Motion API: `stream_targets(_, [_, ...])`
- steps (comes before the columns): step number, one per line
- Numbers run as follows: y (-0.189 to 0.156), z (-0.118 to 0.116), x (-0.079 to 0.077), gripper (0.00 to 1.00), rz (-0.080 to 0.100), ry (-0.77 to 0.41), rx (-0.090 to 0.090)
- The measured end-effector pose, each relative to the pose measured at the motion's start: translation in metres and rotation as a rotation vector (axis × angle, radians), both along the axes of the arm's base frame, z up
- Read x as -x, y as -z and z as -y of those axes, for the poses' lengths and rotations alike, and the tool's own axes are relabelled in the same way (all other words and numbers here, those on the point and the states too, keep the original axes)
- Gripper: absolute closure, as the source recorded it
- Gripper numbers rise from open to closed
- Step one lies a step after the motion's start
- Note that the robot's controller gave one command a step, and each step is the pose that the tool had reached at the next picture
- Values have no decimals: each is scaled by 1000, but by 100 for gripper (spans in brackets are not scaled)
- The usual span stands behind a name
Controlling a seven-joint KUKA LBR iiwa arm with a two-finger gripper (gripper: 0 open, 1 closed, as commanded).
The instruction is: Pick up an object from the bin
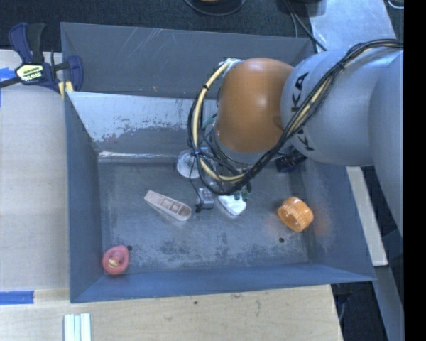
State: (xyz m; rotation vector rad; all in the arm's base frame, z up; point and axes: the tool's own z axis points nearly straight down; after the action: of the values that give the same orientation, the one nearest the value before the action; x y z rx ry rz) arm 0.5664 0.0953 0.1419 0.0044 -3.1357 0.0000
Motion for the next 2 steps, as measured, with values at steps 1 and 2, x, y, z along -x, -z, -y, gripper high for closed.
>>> stream_targets(1, [-5, 1, -2, 0, 8, 3, -1])
stream_targets(2, [71, -22, 0, 0, 2, 81, -1])
